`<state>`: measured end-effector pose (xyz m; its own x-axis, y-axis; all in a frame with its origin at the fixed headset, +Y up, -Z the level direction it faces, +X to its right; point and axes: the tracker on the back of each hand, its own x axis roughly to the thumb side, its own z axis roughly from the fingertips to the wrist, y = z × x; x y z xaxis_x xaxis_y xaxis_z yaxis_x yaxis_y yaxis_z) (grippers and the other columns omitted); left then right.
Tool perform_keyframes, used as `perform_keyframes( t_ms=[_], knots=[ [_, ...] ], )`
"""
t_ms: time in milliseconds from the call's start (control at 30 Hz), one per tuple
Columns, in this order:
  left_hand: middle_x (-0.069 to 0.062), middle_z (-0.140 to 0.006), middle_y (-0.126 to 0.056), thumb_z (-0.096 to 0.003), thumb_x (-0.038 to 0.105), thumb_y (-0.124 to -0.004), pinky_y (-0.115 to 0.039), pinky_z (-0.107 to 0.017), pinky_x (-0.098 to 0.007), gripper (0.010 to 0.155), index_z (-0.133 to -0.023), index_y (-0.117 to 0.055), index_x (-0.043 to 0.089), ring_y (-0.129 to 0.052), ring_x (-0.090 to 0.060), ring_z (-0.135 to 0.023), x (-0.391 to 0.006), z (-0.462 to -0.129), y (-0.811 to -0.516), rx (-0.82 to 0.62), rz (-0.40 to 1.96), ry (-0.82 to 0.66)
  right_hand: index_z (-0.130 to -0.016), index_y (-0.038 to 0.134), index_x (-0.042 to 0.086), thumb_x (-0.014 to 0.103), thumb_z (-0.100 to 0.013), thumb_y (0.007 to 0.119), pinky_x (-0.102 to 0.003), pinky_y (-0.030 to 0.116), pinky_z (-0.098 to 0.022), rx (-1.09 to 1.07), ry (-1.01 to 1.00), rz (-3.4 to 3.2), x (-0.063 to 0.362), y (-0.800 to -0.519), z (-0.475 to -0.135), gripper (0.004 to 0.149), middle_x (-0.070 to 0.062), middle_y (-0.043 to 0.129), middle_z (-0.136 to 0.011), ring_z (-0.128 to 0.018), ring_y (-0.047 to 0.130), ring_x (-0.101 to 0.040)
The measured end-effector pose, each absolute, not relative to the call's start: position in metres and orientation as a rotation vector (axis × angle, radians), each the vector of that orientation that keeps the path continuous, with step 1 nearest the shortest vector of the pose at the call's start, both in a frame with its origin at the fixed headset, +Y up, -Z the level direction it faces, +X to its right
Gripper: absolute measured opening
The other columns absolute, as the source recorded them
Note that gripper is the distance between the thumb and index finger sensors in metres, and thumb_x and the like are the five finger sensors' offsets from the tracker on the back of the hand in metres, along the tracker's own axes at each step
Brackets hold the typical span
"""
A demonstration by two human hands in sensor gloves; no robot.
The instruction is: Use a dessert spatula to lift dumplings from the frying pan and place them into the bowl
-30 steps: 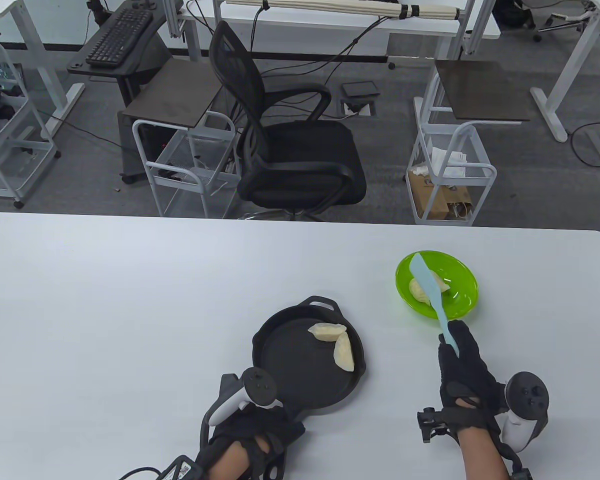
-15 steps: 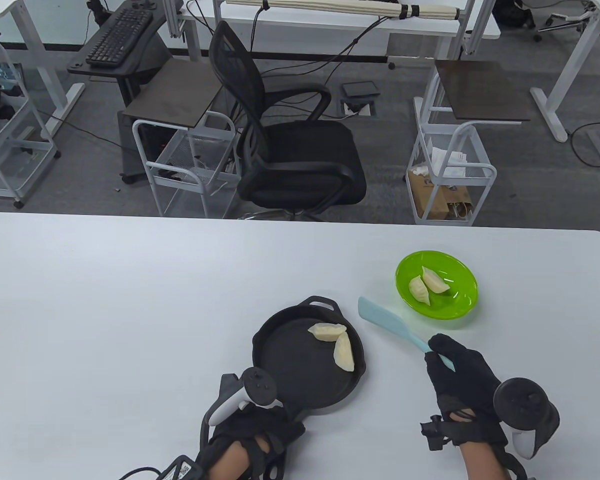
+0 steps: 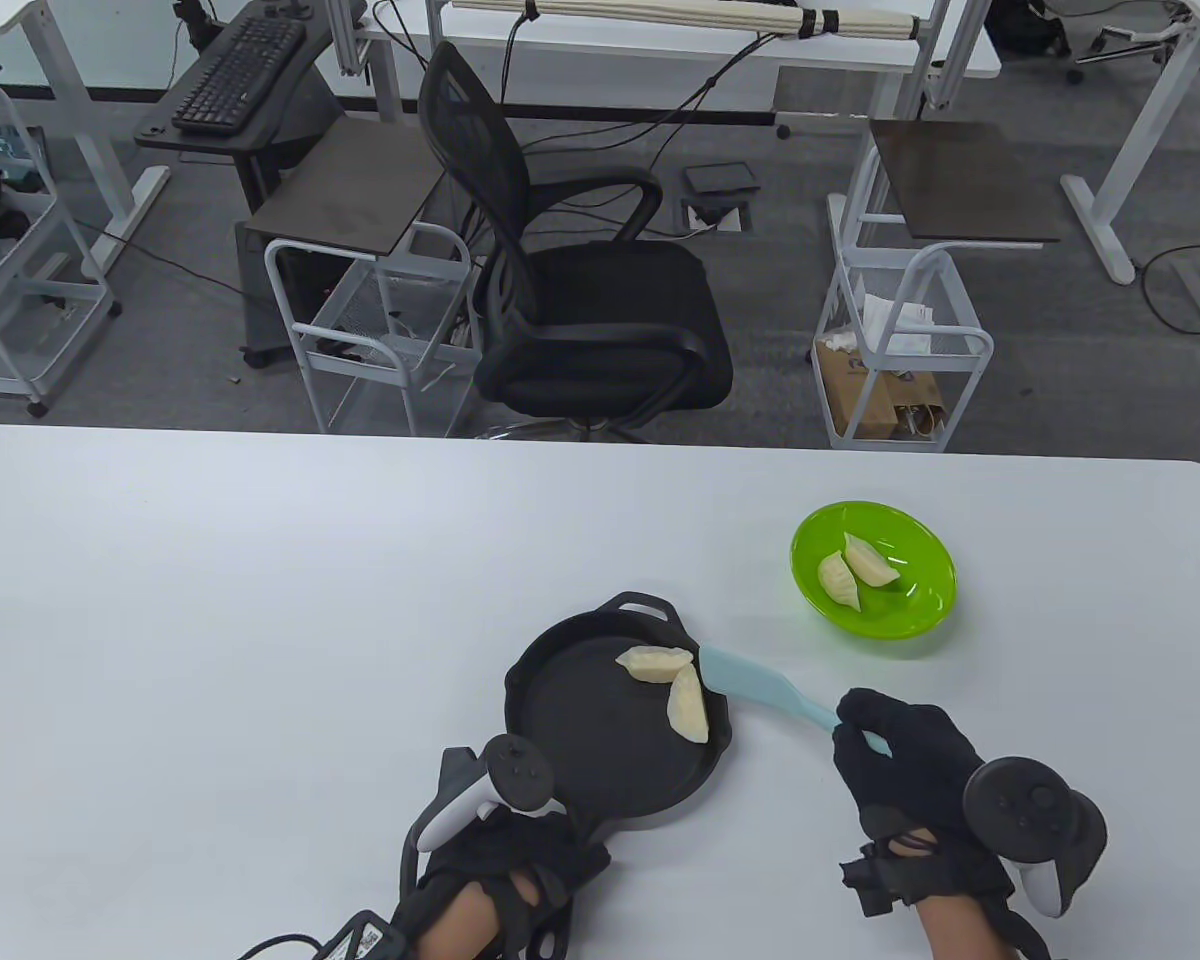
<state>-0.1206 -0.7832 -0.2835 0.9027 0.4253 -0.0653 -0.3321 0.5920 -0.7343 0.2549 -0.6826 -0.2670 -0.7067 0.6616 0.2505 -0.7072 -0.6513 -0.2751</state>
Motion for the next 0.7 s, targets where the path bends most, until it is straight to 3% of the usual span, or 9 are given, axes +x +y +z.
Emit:
perform_keyframes(
  t_ms=[333, 433, 700],
  knots=[
    [0.009, -0.058, -0.104, -0.0467, 0.069, -0.069, -0.077, -0.046, -0.046, 0.066, -0.095, -0.067, 0.024, -0.102, -0.021, -0.042, -0.121, -0.283, -0.783, -0.827, 0.442, -0.122, -0.084, 0.087, 0.014, 0.033, -0.052, 0.093, -0.069, 0.056, -0.068, 0.33, -0.327, 2.344, 0.25, -0.687, -0.274, 0.039, -0.014, 0.097, -0.072, -0.074, 0.085, -0.045],
    [0.008, -0.059, -0.104, -0.0466, 0.069, -0.069, -0.077, -0.046, -0.046, 0.066, -0.095, -0.067, 0.024, -0.102, -0.02, -0.042, -0.121, -0.283, -0.783, -0.827, 0.442, -0.122, -0.09, 0.083, 0.012, 0.034, -0.052, 0.093, -0.07, 0.055, -0.068, 0.342, -0.269, 2.325, 0.253, -0.69, -0.277, 0.045, -0.015, 0.097, -0.073, -0.074, 0.085, -0.045],
    [0.008, -0.058, -0.104, -0.0467, 0.069, -0.069, -0.077, -0.046, -0.046, 0.066, -0.095, -0.067, 0.024, -0.102, -0.021, -0.042, -0.121, -0.283, -0.783, -0.827, 0.442, -0.122, -0.086, 0.087, 0.013, 0.034, -0.052, 0.093, -0.07, 0.054, -0.068, 0.349, -0.129, 2.221, 0.262, -0.704, -0.287, 0.041, -0.015, 0.096, -0.075, -0.075, 0.084, -0.045]
  ],
)
